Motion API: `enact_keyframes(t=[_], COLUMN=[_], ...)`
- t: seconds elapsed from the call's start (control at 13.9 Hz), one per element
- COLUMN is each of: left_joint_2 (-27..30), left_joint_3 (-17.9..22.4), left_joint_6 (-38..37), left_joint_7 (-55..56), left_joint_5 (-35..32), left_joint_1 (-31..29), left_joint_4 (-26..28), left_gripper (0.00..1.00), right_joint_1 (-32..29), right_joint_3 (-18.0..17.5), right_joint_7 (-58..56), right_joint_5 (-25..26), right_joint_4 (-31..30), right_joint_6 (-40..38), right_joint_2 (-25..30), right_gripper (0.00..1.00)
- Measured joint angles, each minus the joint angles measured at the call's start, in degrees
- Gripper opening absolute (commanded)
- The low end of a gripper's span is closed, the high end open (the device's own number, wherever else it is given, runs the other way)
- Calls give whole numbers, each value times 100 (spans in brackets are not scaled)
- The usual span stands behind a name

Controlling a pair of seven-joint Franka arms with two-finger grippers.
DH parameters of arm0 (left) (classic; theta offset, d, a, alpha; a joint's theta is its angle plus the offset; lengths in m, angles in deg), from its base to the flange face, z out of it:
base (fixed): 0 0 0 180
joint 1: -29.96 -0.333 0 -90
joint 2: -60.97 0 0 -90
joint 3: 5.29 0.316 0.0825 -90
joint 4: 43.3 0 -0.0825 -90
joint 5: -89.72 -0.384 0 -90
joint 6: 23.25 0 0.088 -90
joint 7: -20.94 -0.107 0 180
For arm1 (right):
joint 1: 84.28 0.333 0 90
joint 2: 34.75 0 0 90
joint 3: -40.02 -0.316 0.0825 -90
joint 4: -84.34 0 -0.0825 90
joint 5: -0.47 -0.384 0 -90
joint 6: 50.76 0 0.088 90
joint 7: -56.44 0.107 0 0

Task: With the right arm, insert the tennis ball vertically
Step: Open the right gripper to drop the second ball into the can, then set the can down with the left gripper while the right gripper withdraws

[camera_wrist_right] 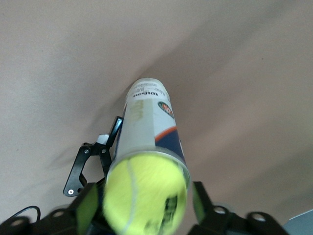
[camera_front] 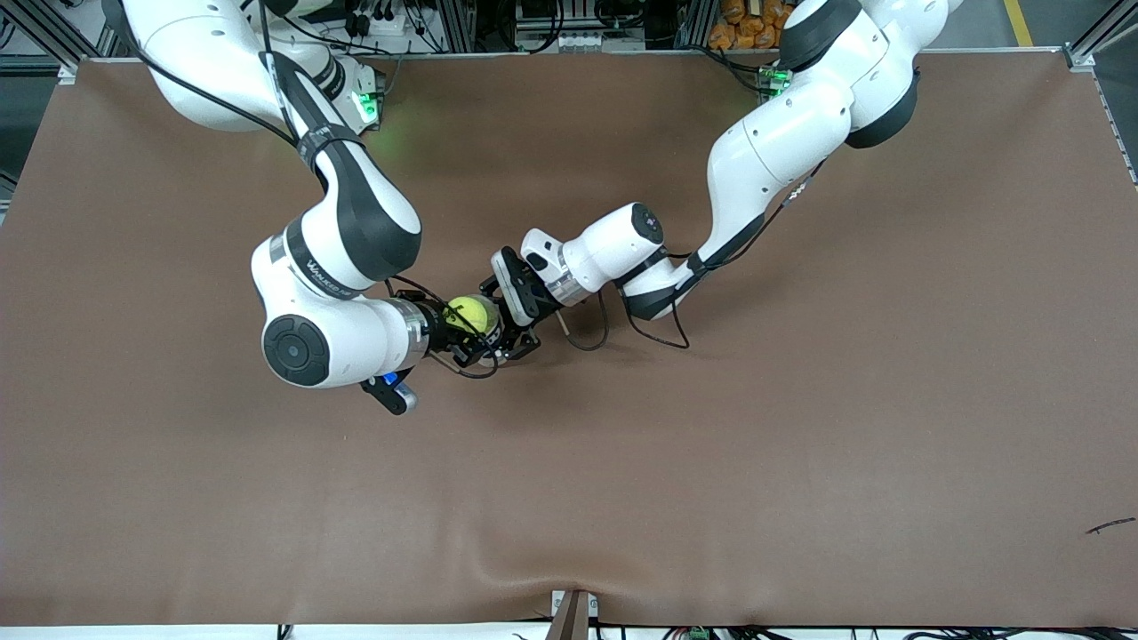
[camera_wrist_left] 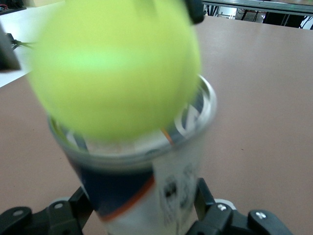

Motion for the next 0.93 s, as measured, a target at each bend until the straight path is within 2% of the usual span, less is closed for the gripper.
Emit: enact_keyframes(t=[0.36, 0.5, 0.58, 0.72, 0.93], left_joint_2=[0, 0, 0, 0, 1], left_joint_3=[-1, -2, -3, -3, 0], left_joint_6=[0, 0, 1, 0, -2], left_joint_7=[0, 0, 0, 0, 9], left_joint_5=[0, 0, 0, 0, 0], left_joint_1=[-2, -2, -2, -2, -26], left_joint_4=[-1, -1, -1, 3, 63], left_gripper=[87, 88, 100, 100, 100], right_joint_1=[-44, -236, -408, -880, -1417], right_joint_3=[33, 92, 126, 191, 500], right_joint_7=[3, -14, -149, -1188, -3439], right_joint_5=[1, 13, 28, 102, 420], right_joint_4=[99, 349, 475, 592, 595], right_joint_6=[58, 268, 388, 470, 478], right_joint_2=[114, 238, 298, 355, 323], right_gripper=[100, 100, 100, 100, 100])
